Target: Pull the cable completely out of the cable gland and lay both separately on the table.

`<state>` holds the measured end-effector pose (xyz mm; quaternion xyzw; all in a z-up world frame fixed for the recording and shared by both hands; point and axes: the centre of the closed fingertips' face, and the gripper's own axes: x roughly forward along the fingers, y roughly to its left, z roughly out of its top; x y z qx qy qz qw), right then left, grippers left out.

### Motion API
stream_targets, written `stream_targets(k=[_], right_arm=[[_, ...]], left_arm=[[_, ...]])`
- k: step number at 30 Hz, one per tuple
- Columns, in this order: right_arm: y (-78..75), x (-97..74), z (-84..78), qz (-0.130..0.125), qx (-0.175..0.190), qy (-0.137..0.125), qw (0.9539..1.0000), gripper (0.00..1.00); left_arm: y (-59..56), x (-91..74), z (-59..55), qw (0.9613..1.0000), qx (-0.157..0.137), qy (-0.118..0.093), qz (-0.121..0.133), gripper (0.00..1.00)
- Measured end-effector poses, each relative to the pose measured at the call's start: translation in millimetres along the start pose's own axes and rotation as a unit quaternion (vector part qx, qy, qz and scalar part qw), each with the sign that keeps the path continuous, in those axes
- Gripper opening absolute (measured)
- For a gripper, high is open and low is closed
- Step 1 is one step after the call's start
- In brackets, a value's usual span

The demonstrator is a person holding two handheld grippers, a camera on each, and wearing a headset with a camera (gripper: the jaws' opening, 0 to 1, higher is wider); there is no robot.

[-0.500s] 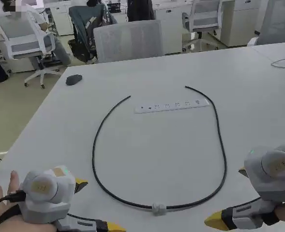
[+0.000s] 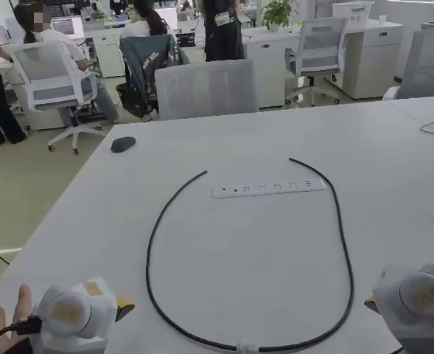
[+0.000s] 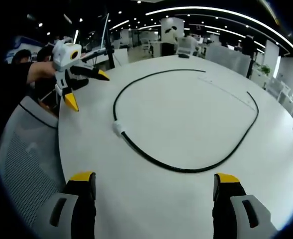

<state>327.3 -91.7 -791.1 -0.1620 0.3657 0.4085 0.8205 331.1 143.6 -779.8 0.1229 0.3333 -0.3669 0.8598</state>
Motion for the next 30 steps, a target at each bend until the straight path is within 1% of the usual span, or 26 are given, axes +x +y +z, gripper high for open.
stream_targets(k=[6,14,19,23,30], right_arm=[[0.3,-0.7,1.0,0.000,-0.002,-0.004,1.0000,1.00],[-3.9,0.7,2.0,-0.003,0.000,-0.004,1.0000,1.00],[-4.6,2.6,5.6,-0.001,-0.006,-0.006,1.0000,1.00],[-9.0,4.9,8.3,-0.003,-0.005,-0.005,1.0000,1.00],[-16.3,9.7,18.5,-0.003,-0.002,-0.007,1.0000,1.00]], left_arm=[[-0.8,-0.1,0.4,1.0000,0.000,-0.001,0.000,1.00],[4.0,1.5,3.7,1.0000,-0.002,-0.004,0.004,1.00],[4.6,3.4,6.4,1.0000,-0.003,-0.004,0.003,1.00],[7.9,6.1,6.3,1.0000,-0.004,-0.002,0.003,1.00],[15.8,9.9,12.0,1.0000,-0.003,0.000,0.004,1.00]])
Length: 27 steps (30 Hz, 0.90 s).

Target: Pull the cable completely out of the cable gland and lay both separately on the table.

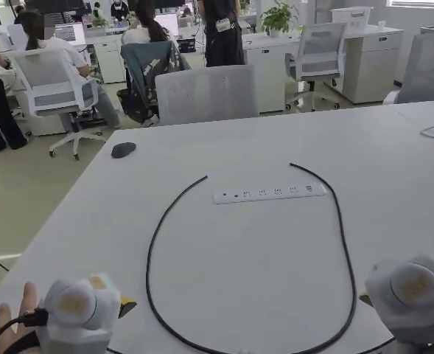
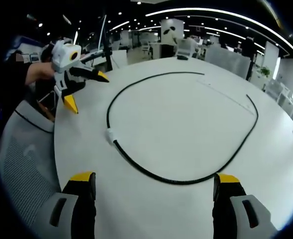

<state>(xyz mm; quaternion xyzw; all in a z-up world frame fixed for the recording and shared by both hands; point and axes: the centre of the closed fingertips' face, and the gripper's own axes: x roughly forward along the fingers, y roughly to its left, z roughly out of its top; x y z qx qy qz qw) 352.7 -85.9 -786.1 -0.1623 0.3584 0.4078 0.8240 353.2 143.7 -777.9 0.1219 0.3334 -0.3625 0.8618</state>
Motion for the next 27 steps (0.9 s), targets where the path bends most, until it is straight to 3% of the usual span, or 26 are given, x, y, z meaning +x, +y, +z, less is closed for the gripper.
stream_targets(k=[17,23,27], right_arm=[[-5.5,5.6,15.0,0.005,-0.019,-0.001,0.9998,1.00],[10.3,11.1,27.0,0.039,-0.023,-0.015,0.9989,0.99],[22.3,18.1,30.7,0.061,-0.039,-0.015,0.9973,0.92]], left_arm=[[6.7,2.1,6.9,1.0000,0.003,-0.002,0.000,1.00],[5.5,2.7,10.0,1.0000,0.006,-0.005,-0.002,1.00],[2.9,4.2,14.8,0.9998,0.020,-0.008,-0.002,0.99]])
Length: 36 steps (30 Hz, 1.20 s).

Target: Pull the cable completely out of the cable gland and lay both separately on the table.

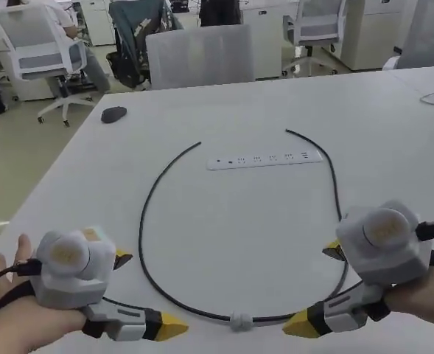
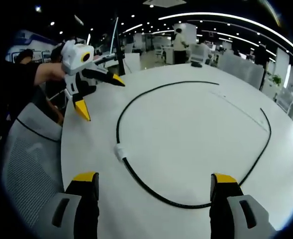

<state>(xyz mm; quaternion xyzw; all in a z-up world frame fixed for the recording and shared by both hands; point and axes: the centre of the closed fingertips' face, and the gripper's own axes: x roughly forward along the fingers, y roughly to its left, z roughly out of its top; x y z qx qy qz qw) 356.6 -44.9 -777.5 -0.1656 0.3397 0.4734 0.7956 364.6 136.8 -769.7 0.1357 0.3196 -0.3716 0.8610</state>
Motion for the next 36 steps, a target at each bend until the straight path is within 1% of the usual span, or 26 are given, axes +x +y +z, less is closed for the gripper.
stream_targets(k=[2,3,4,5,6,7,9,11,12,14,15,16,17,18,19,22,23,25,26,28,29,30,32,35,36], right_arm=[[6.1,5.1,1.1,0.012,-0.007,0.003,0.9999,0.88],[9.2,7.0,1.9,0.020,-0.013,0.004,0.9997,0.85],[11.3,9.7,2.7,0.023,-0.019,0.005,0.9995,0.82],[11.2,10.8,2.8,0.021,-0.021,0.007,0.9995,0.76],[10.5,13.4,4.0,0.017,-0.030,0.009,0.9994,0.73],[11.3,15.3,5.9,0.018,-0.034,0.006,0.9992,0.73],[15.2,20.0,9.1,0.029,-0.035,0.002,0.9990,0.73],[18.7,24.0,9.9,0.037,-0.037,0.005,0.9986,0.67],[22.8,27.1,10.2,0.047,-0.043,0.005,0.9979,0.63],[26.9,32.7,11.4,0.057,-0.050,0.001,0.9971,0.52],[31.3,35.8,13.0,0.069,-0.053,-0.005,0.9962,0.49],[32.1,37.7,13.2,0.069,-0.050,-0.005,0.9963,0.49],[37.9,40.2,13.6,0.084,-0.056,-0.005,0.9949,0.48],[39.4,42.0,14.2,0.086,-0.057,-0.006,0.9946,0.47],[41.4,45.2,13.5,0.089,-0.058,-0.002,0.9943,0.44],[45.6,51.8,12.6,0.096,-0.066,0.000,0.9931,0.37],[47.3,53.2,12.7,0.100,-0.070,-0.001,0.9925,0.36],[49.0,56.8,12.6,0.101,-0.075,-0.002,0.9920,0.35],[52.2,57.5,13.5,0.110,-0.081,-0.006,0.9906,0.32],[52.9,61.6,10.7,0.109,-0.089,0.002,0.9901,0.27],[54.0,63.0,10.9,0.112,-0.099,-0.001,0.9888,0.26],[55.2,64.1,10.9,0.115,-0.102,-0.003,0.9881,0.26],[56.2,67.8,10.1,0.119,-0.102,0.000,0.9877,0.25],[58.2,70.3,10.6,0.124,-0.097,0.001,0.9875,0.23],[59.3,71.1,12.9,0.126,-0.103,-0.006,0.9866,0.22]], left_arm=[[-3.6,1.4,2.4,1.0000,0.006,0.000,-0.008,0.99],[-3.7,1.4,4.3,0.9999,0.013,-0.002,-0.007,0.98],[-2.4,1.1,8.3,0.9996,0.029,-0.007,-0.003,0.95],[-2.4,0.9,9.8,0.9994,0.033,-0.009,-0.002,0.92],[-2.6,0.5,12.3,0.9993,0.035,-0.011,-0.001,0.91],[-3.0,0.4,13.8,0.9994,0.032,-0.011,-0.002,0.91],[-5.4,0.7,18.4,0.9994,0.027,-0.018,-0.007,0.91],[-8.3,1.8,19.6,0.9992,0.033,-0.017,-0.012,0.88],[-12.2,2.9,18.5,0.9991,0.037,-0.009,-0.020,0.86],[-16.6,3.4,17.3,0.9984,0.047,-0.002,-0.030,0.81],[-22.2,3.9,20.1,0.9977,0.050,-0.014,-0.043,0.78],[-25.3,4.2,19.4,0.9976,0.048,-0.015,-0.048,0.76],[-28.6,5.3,16.5,0.9975,0.043,-0.008,-0.055,0.75],[-31.1,6.1,16.5,0.9973,0.040,-0.010,-0.060,0.75],[-33.5,7.0,17.1,0.9972,0.037,-0.013,-0.064,0.75],[-35.5,9.2,17.5,0.9973,0.026,-0.014,-0.067,0.73],[-35.9,9.9,18.2,0.9973,0.023,-0.017,-0.068,0.72],[-37.0,10.7,21.2,0.9974,0.018,-0.026,-0.065,0.72],[-38.2,11.0,24.0,0.9972,0.017,-0.037,-0.063,0.74],[-43.4,11.1,22.0,0.9969,0.015,-0.033,-0.070,0.74],[-45.1,12.4,18.8,0.9967,0.014,-0.027,-0.075,0.72],[-45.2,12.8,18.2,0.9967,0.015,-0.026,-0.076,0.71],[-46.6,13.4,16.4,0.9966,0.010,-0.024,-0.079,0.71],[-48.4,14.6,19.9,0.9961,0.001,-0.037,-0.080,0.72],[-49.1,15.1,20.4,0.9959,0.000,-0.039,-0.082,0.73]])
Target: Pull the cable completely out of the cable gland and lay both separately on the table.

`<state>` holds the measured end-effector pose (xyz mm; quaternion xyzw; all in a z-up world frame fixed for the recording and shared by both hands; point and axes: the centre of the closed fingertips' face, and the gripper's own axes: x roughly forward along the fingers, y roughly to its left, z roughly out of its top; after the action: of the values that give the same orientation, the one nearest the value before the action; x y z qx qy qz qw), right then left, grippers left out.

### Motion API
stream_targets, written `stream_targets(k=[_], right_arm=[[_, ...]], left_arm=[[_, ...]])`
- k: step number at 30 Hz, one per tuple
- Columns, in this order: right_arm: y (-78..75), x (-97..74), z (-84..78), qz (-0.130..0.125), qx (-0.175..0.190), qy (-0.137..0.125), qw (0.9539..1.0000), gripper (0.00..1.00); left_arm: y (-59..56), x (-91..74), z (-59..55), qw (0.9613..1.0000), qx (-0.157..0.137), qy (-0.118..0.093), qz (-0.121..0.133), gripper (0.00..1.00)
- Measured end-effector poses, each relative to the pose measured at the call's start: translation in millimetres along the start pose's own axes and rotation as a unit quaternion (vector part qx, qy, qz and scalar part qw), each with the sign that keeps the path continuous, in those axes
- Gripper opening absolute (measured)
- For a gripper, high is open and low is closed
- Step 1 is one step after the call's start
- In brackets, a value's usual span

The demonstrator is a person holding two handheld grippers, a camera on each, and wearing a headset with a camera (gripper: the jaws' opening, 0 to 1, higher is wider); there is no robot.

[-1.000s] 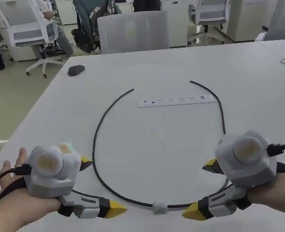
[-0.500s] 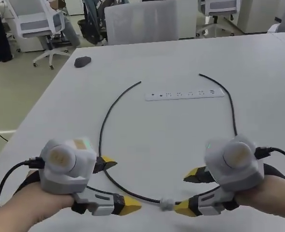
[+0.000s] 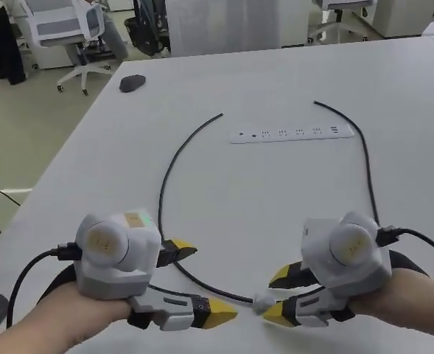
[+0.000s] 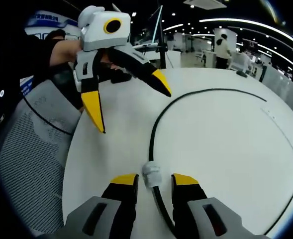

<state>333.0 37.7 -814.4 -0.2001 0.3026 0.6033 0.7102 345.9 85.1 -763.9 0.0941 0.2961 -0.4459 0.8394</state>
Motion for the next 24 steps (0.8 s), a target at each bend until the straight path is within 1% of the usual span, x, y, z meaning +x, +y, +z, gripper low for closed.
stream_targets(k=[1,3,7,8,9,10,12,13,17,20,22,23,24], right_arm=[[1.1,0.6,0.0,0.003,0.000,0.001,1.0000,0.20],[1.2,2.4,-2.0,0.003,-0.004,0.008,1.0000,0.17],[0.7,3.1,-6.3,0.006,-0.005,0.013,0.9999,0.15],[0.6,3.4,-7.7,0.007,-0.006,0.015,0.9999,0.15],[0.2,3.0,-6.2,0.007,-0.009,0.009,0.9999,0.14],[0.1,2.5,-7.7,0.007,-0.005,0.013,0.9999,0.12],[-0.3,3.6,-5.8,0.011,0.001,0.003,0.9999,0.11],[-1.0,3.8,-5.6,0.011,0.006,0.003,0.9999,0.10],[1.3,3.8,-5.7,0.013,-0.017,0.002,0.9998,0.10],[3.0,3.2,-7.1,0.008,-0.048,0.005,0.9988,0.09],[3.3,3.3,-7.5,0.006,-0.050,0.005,0.9987,0.08],[3.3,2.9,-7.9,0.006,-0.051,0.007,0.9987,0.08],[3.7,1.9,-8.7,0.005,-0.054,0.009,0.9985,0.08]], left_arm=[[-1.6,1.0,-1.1,1.0000,-0.005,0.003,-0.004,0.73],[-2.7,2.7,-2.6,1.0000,-0.003,0.006,-0.006,0.73],[-5.8,4.8,-5.3,0.9998,-0.009,0.011,-0.013,0.73],[-6.3,5.3,-5.5,0.9998,-0.010,0.010,-0.014,0.73],[-6.5,5.8,-5.2,0.9998,-0.011,0.006,-0.014,0.73],[-7.1,6.5,-3.6,0.9998,-0.014,-0.001,-0.015,0.74],[-6.2,6.7,-4.1,0.9997,-0.018,-0.002,-0.014,0.74],[-6.3,6.8,-4.2,0.9997,-0.018,-0.001,-0.013,0.75],[-8.2,7.2,-1.5,0.9997,-0.019,-0.004,-0.017,0.73],[-8.4,7.8,0.5,0.9995,-0.024,-0.008,-0.019,0.72],[-10.5,8.5,1.2,0.9990,-0.032,-0.010,-0.028,0.69],[-12.9,8.9,1.3,0.9987,-0.037,-0.009,-0.035,0.65],[-13.7,9.3,1.5,0.9985,-0.039,-0.009,-0.037,0.62]])
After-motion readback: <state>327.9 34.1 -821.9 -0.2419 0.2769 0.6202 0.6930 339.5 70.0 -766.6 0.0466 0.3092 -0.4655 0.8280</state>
